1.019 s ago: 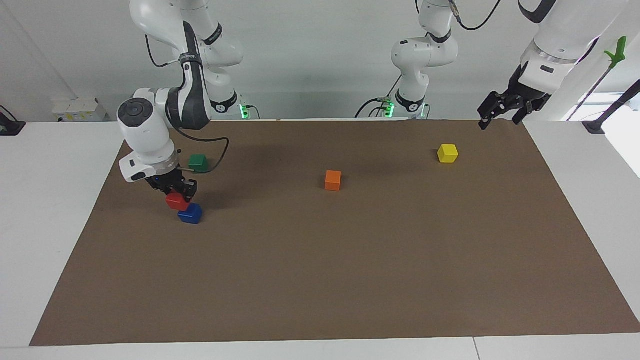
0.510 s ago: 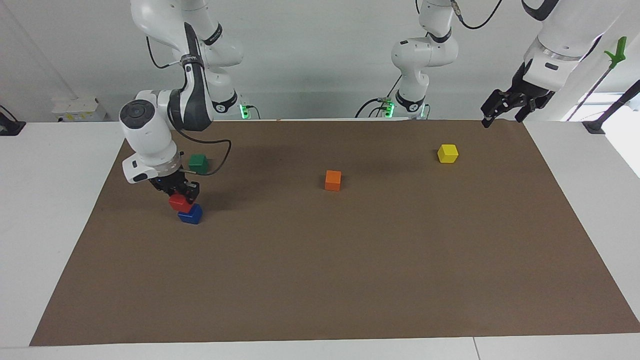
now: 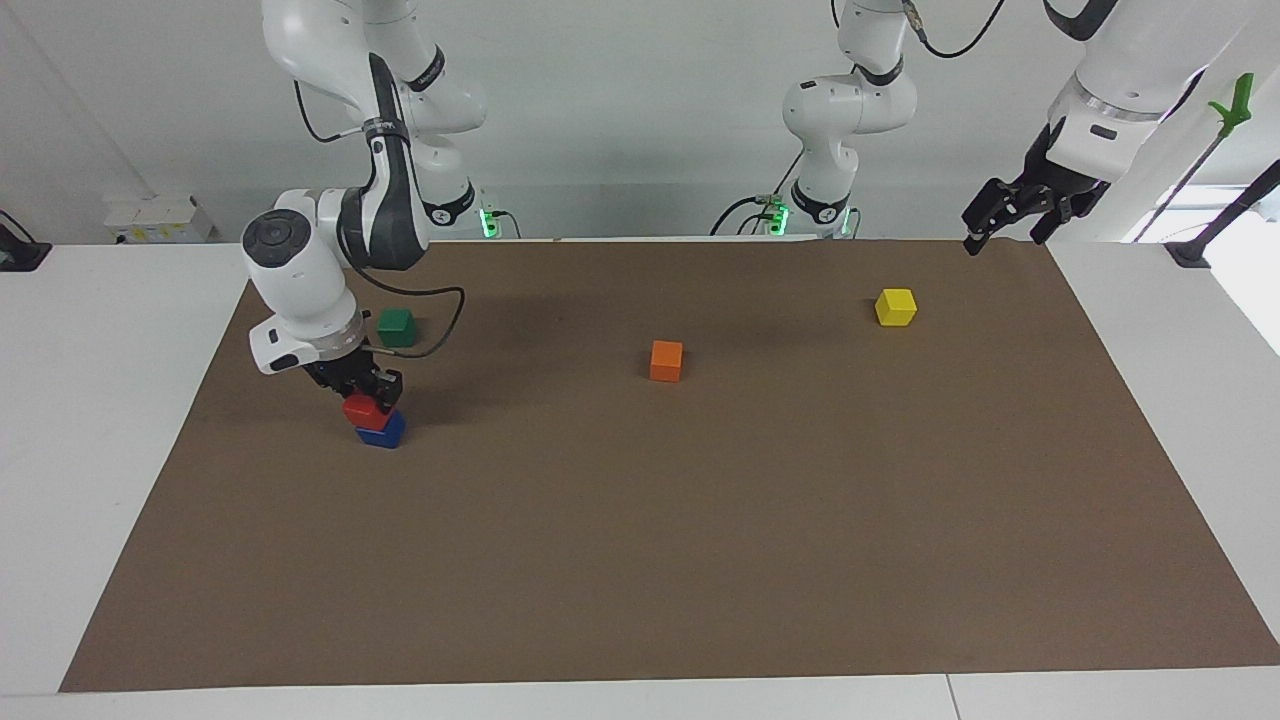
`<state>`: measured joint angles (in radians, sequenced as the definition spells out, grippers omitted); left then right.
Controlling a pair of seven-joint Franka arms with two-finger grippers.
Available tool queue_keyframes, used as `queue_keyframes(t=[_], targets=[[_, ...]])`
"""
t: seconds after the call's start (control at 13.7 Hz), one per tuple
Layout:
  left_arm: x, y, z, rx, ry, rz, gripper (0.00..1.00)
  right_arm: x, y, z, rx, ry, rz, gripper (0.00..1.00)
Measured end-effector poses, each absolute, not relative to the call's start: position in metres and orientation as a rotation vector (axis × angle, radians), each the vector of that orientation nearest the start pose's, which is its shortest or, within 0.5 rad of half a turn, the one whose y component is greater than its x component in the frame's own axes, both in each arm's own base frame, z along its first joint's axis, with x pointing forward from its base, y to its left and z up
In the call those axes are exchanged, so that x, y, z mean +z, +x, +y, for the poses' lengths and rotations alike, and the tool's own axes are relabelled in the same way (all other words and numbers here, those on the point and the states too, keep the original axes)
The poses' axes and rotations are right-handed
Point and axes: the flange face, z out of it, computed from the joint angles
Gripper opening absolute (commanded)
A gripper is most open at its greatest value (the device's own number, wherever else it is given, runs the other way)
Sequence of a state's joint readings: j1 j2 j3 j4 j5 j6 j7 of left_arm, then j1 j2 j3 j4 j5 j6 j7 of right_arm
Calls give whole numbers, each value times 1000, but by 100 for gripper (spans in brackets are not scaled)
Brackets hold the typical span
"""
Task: Transfer red block to right arm and stack on blue block
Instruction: 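Lower the red cube onto the blue cube with the right gripper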
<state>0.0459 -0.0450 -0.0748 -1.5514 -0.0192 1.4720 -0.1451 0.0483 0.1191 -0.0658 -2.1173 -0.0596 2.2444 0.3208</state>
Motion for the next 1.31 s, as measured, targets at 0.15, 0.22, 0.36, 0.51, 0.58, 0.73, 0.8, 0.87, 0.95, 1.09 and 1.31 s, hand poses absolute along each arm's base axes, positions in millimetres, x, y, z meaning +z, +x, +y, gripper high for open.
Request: queue_keyframes(t=[0.15, 0.22, 0.36, 0.51, 0.58, 0.73, 0.8, 0.87, 0.95, 1.09, 1.31], targets=[[649, 530, -19, 56, -3149, -181, 100, 357, 562, -11, -28, -3158, 479, 0], [649, 530, -19, 56, -3149, -181, 100, 357, 562, -11, -33, -3156, 480, 0], [649, 530, -19, 57, -3149, -181, 100, 357, 562, -11, -40, -3135, 499, 25], [649, 530, -19, 57, -3149, -181, 100, 357, 563, -11, -40, -3119, 514, 68], [649, 530, -19, 57, -3149, -181, 100, 357, 563, -11, -40, -3118, 516, 71], [649, 530, -19, 57, -3149, -181, 100, 357, 563, -11, -40, -3117, 517, 73], [649, 530, -19, 57, -3149, -181, 100, 356, 563, -11, -39, -3117, 517, 83], [649, 530, -19, 57, -3149, -181, 100, 356, 563, -11, -39, -3117, 517, 91], [649, 530, -19, 57, -3149, -181, 100, 356, 563, -11, -39, -3117, 517, 100], [649, 530, -19, 57, -3149, -181, 100, 356, 563, -11, -39, -3117, 517, 100], [649, 530, -19, 57, -3149, -181, 100, 360, 564, -11, -38, -3117, 518, 100]])
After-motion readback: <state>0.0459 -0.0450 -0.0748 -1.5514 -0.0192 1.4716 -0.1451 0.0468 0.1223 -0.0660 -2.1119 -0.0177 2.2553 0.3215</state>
